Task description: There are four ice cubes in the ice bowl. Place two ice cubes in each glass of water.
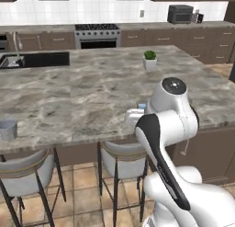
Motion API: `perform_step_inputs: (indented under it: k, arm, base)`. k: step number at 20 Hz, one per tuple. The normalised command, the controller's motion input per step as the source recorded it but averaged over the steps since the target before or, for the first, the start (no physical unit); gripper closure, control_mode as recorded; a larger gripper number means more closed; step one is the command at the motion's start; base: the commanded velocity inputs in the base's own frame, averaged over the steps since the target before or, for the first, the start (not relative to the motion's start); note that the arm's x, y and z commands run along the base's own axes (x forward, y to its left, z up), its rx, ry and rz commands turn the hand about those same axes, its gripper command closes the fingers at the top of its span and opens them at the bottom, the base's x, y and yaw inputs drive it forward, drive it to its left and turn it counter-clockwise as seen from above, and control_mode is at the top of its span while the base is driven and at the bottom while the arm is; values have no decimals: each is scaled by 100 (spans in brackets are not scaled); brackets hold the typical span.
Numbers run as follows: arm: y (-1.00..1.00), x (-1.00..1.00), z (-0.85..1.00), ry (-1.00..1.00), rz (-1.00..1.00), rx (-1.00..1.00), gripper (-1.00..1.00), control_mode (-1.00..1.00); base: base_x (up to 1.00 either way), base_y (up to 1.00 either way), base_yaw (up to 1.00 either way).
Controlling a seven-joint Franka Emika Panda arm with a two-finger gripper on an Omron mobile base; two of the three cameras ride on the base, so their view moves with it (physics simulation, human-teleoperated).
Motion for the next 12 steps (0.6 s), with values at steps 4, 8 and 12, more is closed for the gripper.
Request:
perform_step_inputs:
  k: [4,8,12]
  arm:
    - [0,0,0,0,0,0,100,100]
    - [0,0,0,0,0,0,100,100]
    - [0,0,0,0,0,0,100,100]
  base:
    - [18,100,0]
    - [25,100,0]
    - [27,100,0]
